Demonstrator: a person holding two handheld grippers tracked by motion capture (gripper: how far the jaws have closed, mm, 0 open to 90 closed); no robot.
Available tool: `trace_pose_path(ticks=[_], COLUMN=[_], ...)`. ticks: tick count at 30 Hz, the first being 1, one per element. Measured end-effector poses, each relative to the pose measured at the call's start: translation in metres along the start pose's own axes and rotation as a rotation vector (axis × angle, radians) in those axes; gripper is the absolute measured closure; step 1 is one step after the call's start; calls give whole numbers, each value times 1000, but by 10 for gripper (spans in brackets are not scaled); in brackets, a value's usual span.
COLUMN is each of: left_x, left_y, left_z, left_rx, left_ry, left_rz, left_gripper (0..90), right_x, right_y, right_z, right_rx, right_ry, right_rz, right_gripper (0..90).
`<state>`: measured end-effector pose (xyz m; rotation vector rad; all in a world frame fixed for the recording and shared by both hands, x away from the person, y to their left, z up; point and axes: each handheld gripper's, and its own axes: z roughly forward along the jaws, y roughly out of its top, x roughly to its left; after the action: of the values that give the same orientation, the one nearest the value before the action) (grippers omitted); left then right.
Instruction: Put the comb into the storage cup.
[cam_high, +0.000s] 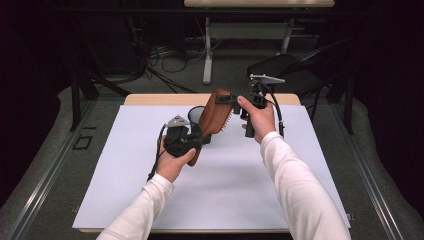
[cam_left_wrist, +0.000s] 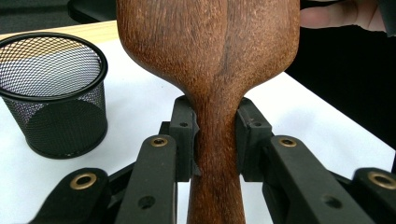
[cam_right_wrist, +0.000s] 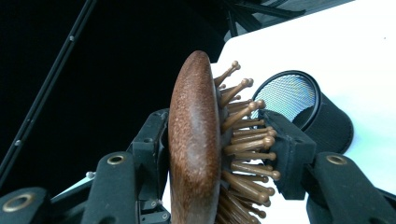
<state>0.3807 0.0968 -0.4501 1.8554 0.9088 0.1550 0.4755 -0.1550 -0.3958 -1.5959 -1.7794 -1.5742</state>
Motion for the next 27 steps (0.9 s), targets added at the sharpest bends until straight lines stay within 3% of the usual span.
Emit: trace_pose_path(ticks=[27], left_x=[-1], left_y=[-1], left_z=[1], left_rx=[-7], left_ry=[-1], left_rz=[6], left_gripper=[718], right_x=[-2], right_y=[2], right_z=[-3], right_rx=[23], right_ry=[16], right_rz=[45], right_gripper=[478])
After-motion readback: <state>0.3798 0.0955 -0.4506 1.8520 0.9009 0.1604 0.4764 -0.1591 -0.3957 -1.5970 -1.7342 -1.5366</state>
